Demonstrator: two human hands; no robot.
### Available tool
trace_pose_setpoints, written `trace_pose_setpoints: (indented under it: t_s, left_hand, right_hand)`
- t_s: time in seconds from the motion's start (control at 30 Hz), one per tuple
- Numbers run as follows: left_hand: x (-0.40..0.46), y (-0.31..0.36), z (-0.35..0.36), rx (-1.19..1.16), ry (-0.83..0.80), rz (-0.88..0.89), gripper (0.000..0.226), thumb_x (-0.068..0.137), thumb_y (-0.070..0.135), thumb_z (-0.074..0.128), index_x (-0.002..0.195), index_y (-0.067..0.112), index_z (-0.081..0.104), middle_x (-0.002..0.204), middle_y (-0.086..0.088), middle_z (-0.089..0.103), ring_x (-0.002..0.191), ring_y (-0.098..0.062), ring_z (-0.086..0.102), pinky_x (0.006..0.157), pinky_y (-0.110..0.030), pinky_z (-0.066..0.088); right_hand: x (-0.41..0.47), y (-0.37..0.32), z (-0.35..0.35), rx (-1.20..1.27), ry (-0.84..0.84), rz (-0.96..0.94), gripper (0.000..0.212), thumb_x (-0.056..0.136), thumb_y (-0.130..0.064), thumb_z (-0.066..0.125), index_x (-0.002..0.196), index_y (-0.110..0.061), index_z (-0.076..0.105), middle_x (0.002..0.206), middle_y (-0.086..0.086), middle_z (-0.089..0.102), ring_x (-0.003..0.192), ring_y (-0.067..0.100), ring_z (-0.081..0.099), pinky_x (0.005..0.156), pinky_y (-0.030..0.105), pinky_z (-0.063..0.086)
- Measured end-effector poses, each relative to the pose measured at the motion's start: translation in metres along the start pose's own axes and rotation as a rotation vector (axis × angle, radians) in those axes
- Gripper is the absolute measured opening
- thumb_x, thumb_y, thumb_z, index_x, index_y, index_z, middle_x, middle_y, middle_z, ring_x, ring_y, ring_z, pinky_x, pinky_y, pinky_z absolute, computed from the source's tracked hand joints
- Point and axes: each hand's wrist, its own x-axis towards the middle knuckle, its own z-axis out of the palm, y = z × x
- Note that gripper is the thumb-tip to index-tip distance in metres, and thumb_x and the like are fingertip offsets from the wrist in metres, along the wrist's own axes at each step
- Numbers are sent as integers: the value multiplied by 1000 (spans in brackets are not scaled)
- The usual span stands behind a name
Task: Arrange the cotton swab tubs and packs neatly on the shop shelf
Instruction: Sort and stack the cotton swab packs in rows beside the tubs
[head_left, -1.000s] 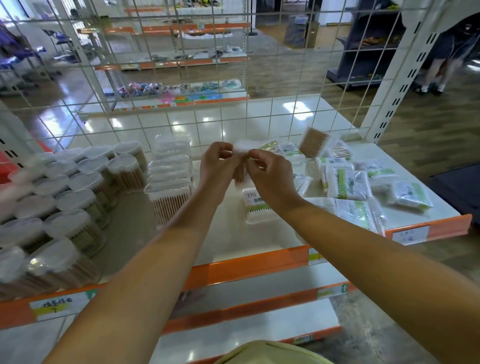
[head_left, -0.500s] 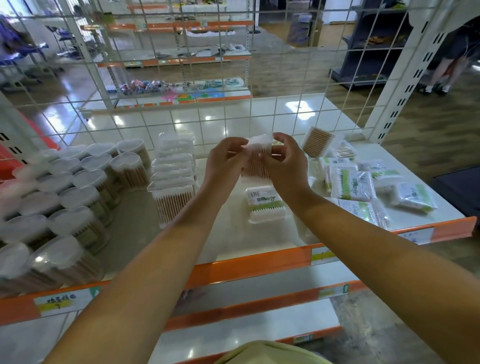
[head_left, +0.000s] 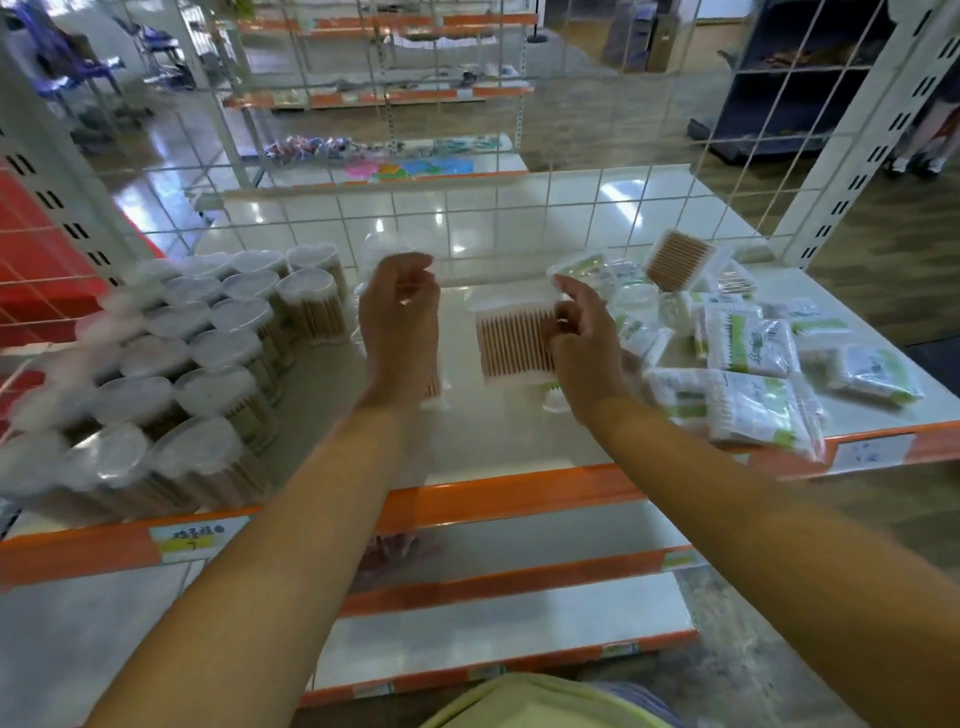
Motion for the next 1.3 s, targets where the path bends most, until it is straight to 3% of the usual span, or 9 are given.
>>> trace_pose_setpoints:
  t_s: [0.17,0.27,0.4,0.53,0.67,0.8,0.9,1.1,1.3]
  left_hand:
    - [2,3,-32,0,76,-7,23,85,3,51,87,24,60,83,13,59,74,1,54,74,-30,50]
    - [0,-2,-51,50,105,-9,19,85,1,51,88,16,62,81,7,59,73,-7,54,69,-24,46]
    - [1,-12,-68,56,147,-56,20,74,9,52,70,26,60,76,-1,60,73,-18,54,68,-34,43]
    - [-6,-13,-72,137,108,-59,19,81,1,52,77,17,61,82,4,60,77,-8,54,68,-13,40]
    - [-10,-19,-68,205,70,-68,19,86,3,50,87,18,62,93,4,60,78,1,51,66,-2,37]
    - [-13,-27,-61,177,40,-60,19,85,1,51,90,16,61,102,-9,63,88,-12,54,72,-17,41]
    - [-22,-35,-58,230,72,-88,17,89,8,50,97,19,60,104,-3,60,92,-13,55,77,-22,43]
    - [-33,-46,-56,222,129,-133,18,92,14,49,110,12,56,101,3,53,78,2,48,62,-2,36]
    - [-37,-49,-60,206,90,-151,11,95,16,47,103,14,54,91,6,51,77,-1,49,65,-7,41]
  right_hand:
    - [-18,10,43,11,-86,54,51,88,10,35,132,-15,42,107,4,56,91,16,56,77,32,53]
    - [-25,12,68,-4,-117,48,51,89,10,36,132,-16,42,106,0,53,90,12,56,75,27,53]
    - [-34,18,90,-93,-124,-17,55,83,14,40,130,-15,45,98,-4,52,89,12,53,70,17,48]
    - [-38,26,93,-326,11,-267,37,84,9,52,119,-3,54,91,2,54,75,2,48,67,0,35]
    - [-31,41,90,-443,35,-309,37,81,1,61,117,-5,55,111,14,55,104,24,48,86,20,35]
    - [-30,44,88,-402,9,-293,32,82,-1,62,113,-6,54,106,4,52,95,12,44,74,5,33]
    - [-29,46,89,-378,9,-297,29,82,-2,62,110,-6,54,102,-4,47,88,10,45,68,-2,33]
    - [-28,47,91,-365,-9,-325,30,81,0,64,110,-5,55,101,-1,48,82,7,45,67,0,37]
    - [-27,48,92,-390,-7,-344,32,81,-1,64,111,-4,54,104,5,52,85,8,45,68,-2,35]
